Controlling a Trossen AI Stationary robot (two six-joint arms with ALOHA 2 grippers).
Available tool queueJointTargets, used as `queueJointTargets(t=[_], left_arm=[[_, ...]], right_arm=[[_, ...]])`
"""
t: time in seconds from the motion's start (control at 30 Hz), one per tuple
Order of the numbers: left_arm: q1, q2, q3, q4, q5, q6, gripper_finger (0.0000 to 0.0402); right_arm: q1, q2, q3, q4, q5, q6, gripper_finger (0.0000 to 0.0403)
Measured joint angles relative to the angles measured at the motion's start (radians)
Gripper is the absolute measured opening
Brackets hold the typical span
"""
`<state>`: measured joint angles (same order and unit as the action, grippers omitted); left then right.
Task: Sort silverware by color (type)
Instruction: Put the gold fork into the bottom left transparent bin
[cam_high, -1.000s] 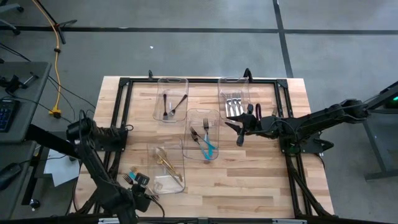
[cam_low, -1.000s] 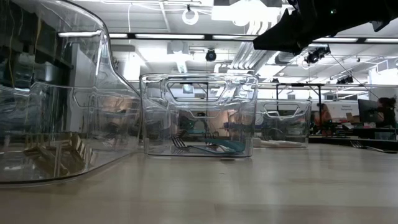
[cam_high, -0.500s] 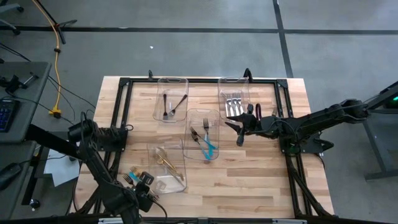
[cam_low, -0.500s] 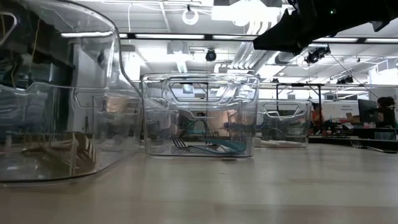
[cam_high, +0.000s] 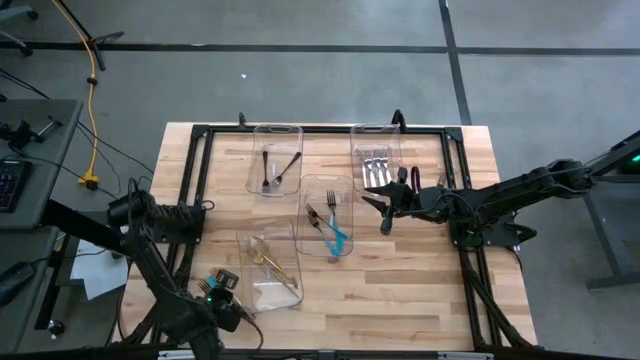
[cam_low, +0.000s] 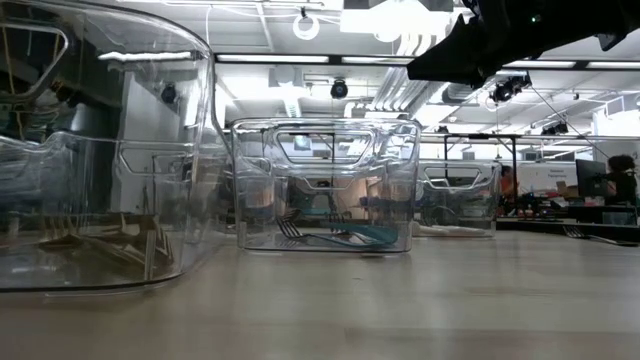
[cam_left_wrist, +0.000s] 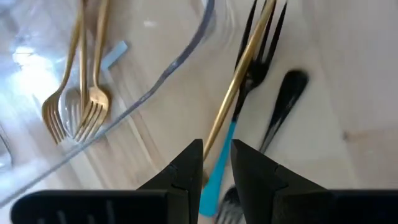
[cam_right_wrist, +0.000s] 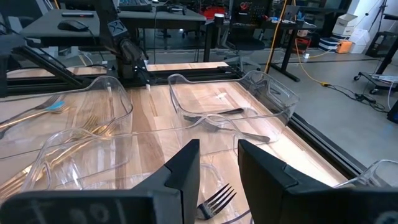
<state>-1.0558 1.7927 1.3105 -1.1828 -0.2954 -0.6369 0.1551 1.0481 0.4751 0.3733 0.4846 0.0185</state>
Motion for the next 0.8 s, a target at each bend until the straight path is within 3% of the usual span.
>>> queueJointTargets(t=[0.13, 0.3, 0.5, 0.6, 0.8], left_arm=[[-0.048, -0.079, -0.065, 0.042, -0.061, -0.146, 0.0076], [-0.079, -0.191, -0.211, 0.131, -0.049, -0.225, 0.0076], [-0.052, -0.28, -0.401, 0.328, 0.01, -0.192, 0.0076], [-0.027, -0.293, -0.444, 0.418, 0.01, -0.133, 0.0076], [0.004, -0.294, -0.488, 0.437, 0.043, -0.049, 0.0076]], right_arm=[[0.0, 0.0, 0.0, 0.0, -0.004, 0.0, 0.0103], [0.0, 0.0, 0.0, 0.0, -0.003, 0.0, 0.0103], [0.0, 0.0, 0.0, 0.0, -0.003, 0.0, 0.0103], [0.0, 0.0, 0.0, 0.0, -0.003, 0.0, 0.0103], [0.0, 0.0, 0.0, 0.0, -0.003, 0.0, 0.0103]])
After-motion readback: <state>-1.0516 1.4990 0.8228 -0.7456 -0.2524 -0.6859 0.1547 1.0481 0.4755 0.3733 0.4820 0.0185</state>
